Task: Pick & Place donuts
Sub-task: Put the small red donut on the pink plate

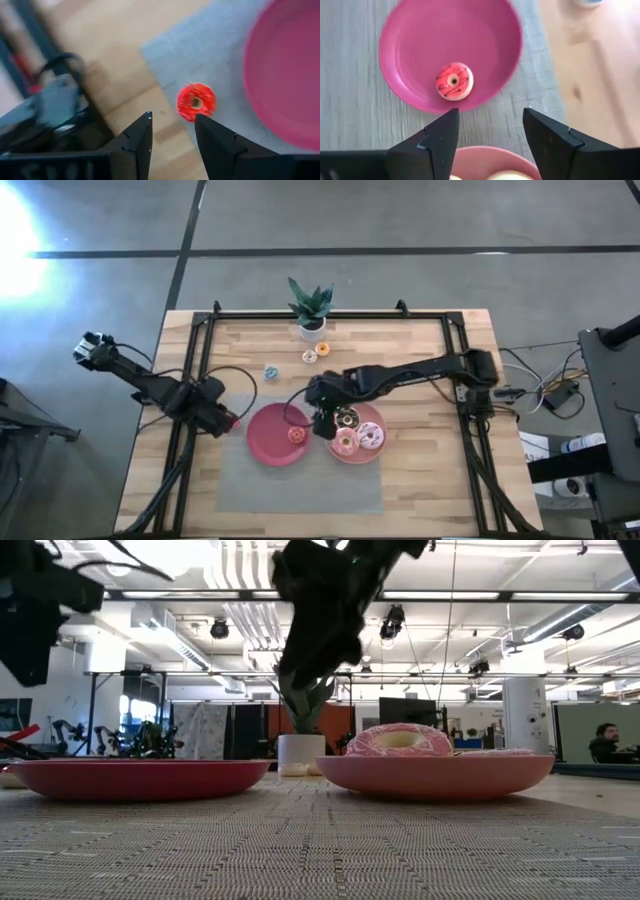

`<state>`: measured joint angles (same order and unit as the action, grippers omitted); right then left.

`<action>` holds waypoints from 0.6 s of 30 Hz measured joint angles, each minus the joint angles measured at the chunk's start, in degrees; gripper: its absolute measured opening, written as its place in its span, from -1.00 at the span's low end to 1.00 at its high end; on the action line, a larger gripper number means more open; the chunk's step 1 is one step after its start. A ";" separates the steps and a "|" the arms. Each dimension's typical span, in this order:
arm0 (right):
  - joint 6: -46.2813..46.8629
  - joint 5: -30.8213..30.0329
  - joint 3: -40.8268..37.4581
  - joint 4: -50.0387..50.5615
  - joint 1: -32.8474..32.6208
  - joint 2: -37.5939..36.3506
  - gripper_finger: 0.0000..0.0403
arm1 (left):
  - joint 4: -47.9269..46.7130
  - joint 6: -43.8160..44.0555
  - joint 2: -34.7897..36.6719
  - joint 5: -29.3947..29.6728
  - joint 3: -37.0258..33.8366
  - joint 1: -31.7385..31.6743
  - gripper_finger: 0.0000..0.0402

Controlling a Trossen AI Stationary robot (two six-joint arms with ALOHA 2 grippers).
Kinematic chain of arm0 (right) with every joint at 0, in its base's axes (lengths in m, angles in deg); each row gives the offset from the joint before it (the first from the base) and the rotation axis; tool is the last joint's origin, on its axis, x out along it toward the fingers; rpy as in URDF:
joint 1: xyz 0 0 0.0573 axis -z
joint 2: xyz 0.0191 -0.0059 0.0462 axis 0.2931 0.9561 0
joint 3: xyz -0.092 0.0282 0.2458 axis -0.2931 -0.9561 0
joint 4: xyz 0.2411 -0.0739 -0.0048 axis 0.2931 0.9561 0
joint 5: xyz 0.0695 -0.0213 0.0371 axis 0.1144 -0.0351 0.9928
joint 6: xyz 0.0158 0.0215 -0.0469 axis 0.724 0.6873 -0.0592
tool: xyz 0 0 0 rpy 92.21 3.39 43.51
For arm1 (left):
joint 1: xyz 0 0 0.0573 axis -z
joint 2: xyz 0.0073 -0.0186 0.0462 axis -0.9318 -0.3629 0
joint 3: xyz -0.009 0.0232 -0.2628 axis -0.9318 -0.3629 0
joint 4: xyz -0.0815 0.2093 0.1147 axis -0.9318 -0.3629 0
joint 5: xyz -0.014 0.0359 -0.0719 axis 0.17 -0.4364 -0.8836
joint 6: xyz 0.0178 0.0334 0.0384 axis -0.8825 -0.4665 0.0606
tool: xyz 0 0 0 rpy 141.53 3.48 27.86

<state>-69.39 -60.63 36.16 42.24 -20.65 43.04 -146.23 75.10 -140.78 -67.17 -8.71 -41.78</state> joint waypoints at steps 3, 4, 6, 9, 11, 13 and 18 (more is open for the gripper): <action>0.34 -0.04 -2.95 -0.37 0.43 -2.33 0.04 | 9.33 -9.81 1.19 -5.37 -4.36 -3.06 -0.39; 0.53 -0.02 -3.73 -0.47 0.52 -2.80 0.04 | 12.59 -12.81 1.36 -7.83 -6.12 -4.20 -0.39; 1.53 -0.01 -5.00 -0.76 0.53 -3.63 0.04 | 18.66 -17.17 1.41 -11.33 -9.57 -6.17 -0.39; 3.32 0.02 -6.11 -2.38 0.52 -5.17 0.04 | 20.65 -18.26 0.88 -12.39 -14.12 -8.92 -0.39; 4.27 0.02 -6.44 -2.29 0.43 -5.29 0.04 | 21.90 -18.24 0.74 -12.46 -16.01 -10.53 -0.39; 5.17 0.00 -6.60 -2.14 0.13 -5.05 0.04 | 22.55 -18.34 0.89 -12.34 -16.92 -11.68 -0.39; 5.69 0.06 -6.60 -2.51 -0.42 -5.15 0.04 | 23.52 -19.38 0.85 -10.72 -17.50 -13.21 -0.39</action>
<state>-63.70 -60.56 29.56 39.73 -21.08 37.89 -122.71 55.73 -139.94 -77.89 -26.22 -54.99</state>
